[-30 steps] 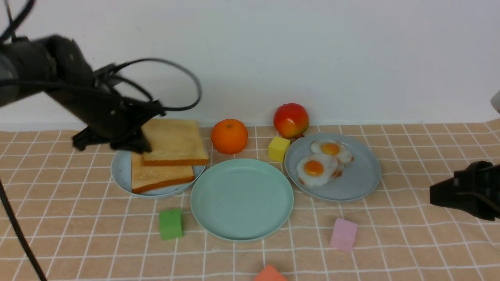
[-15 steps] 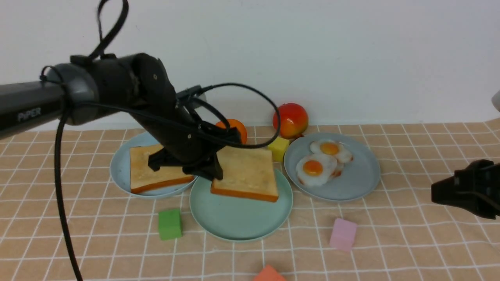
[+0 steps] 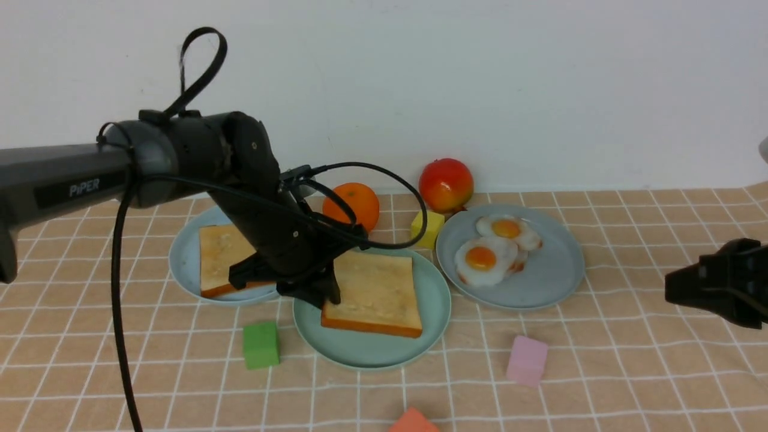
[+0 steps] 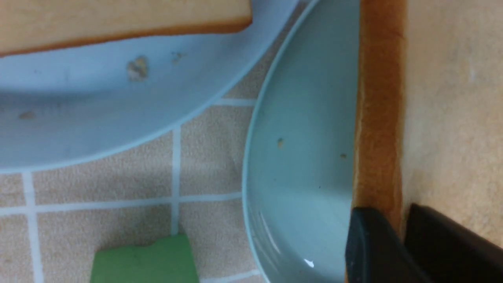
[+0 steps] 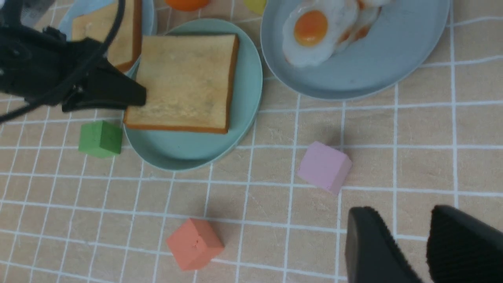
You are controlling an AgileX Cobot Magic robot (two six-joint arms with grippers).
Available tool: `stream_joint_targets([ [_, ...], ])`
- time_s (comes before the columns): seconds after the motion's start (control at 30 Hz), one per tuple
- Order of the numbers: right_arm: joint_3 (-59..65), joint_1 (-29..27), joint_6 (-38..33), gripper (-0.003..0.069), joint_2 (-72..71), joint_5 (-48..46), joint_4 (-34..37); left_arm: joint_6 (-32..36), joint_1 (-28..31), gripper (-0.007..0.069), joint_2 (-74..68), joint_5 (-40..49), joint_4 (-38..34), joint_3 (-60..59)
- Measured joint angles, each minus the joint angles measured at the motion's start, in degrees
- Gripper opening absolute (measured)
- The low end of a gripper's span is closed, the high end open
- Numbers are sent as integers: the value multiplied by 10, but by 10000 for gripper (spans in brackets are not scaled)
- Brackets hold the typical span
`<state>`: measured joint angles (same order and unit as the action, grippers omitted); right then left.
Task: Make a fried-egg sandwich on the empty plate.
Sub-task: Use the left arm to put a slice of bread into the empty plate in the middle, then use the right arm to grab a fried egg
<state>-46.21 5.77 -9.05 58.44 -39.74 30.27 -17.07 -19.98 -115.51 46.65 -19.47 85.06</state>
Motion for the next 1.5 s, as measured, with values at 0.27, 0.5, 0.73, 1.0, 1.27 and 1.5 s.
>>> stream_joint_targets([
  [0.27, 0, 0, 0, 241, 0, 15, 4, 9, 0, 352, 14, 26, 3, 0],
  [0.5, -7, 0, -5, 248, 16, 54, 42, 44, 13, 402, 101, 85, 58, 54],
  [0.73, -78, 0, -32, 323, 142, 54, 75, 239, -9, 242, 237, 152, -97, 60],
  [1.0, -184, 0, -32, 363, 326, 12, 100, 323, -65, -1, 342, 124, -105, -74],
  [1.27, -295, 0, -32, 368, 461, 1, 114, 328, -67, -13, 390, 30, -50, -173],
  [1.5, -343, 0, -50, 368, 552, 30, 146, 329, -67, -13, 390, 15, -50, -177],
])
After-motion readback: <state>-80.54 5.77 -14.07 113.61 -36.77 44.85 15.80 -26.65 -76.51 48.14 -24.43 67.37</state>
